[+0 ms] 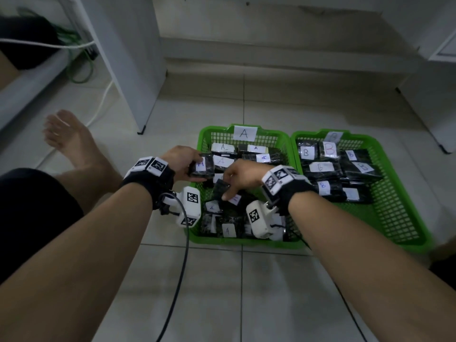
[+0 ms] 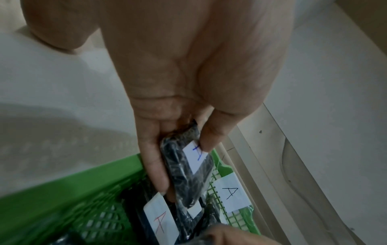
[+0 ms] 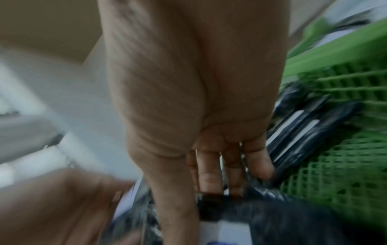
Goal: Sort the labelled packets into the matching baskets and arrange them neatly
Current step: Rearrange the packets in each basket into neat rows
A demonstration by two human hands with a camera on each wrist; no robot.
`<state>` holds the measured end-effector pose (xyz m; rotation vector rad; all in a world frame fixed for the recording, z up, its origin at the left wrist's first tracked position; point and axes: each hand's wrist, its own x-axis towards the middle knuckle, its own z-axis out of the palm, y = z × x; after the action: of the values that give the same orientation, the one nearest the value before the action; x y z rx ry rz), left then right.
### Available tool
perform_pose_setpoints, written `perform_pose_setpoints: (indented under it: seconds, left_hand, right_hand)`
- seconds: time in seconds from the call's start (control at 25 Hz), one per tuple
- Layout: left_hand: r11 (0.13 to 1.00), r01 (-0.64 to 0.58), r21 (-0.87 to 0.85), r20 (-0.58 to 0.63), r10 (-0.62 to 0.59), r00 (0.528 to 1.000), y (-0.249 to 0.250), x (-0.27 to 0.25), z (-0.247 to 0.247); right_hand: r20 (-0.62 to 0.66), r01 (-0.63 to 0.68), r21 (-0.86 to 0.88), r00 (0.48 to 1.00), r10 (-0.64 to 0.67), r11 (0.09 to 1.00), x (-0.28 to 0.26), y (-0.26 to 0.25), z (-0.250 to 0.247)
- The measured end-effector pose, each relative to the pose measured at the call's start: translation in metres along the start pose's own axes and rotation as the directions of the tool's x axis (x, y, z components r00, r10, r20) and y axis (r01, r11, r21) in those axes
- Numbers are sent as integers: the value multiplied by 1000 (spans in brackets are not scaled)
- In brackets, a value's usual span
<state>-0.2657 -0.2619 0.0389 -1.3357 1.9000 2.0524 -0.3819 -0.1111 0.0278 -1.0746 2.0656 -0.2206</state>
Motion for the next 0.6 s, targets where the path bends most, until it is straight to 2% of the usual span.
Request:
perform_pose_setpoints:
  seconds: [0.08, 0.16, 0.24, 0.32, 0.4, 0.44, 0.52, 0.6]
  left_hand:
    - [1000, 24, -11, -16, -24, 1000, 1, -2, 0]
    - [999, 11, 52, -22, -10, 1000, 1, -3, 1]
    - [991, -16, 132, -39, 22, 999, 2, -4, 5]
    - [987, -48, 151, -46, 55, 997, 4, -5, 11]
    - [989, -72, 131, -54, 79, 995, 8, -6, 18]
    - [991, -70, 115, -72, 79, 994, 10, -5, 20]
    - [993, -49, 104, -81, 58, 995, 14, -4, 26]
    - [990, -56, 126, -77, 66, 995, 16, -3, 33]
  right_hand:
    - [-34, -19, 161, 999, 25, 987, -10, 14, -11]
    - [5, -60, 396, 998, 63, 916, -18, 32, -16]
    - [24, -79, 610, 996, 81, 788, -25, 47, -17]
    - [16, -73, 779, 995, 96, 622, -30, 58, -18]
    - [11, -71, 874, 992, 125, 481, -37, 66, -21]
    - [-14, -58, 887, 988, 153, 457, -38, 70, -23]
    - [-110, -16, 885, 964, 242, 466, -40, 78, -30]
    - [-263, 38, 848, 897, 356, 529, -43, 83, -38]
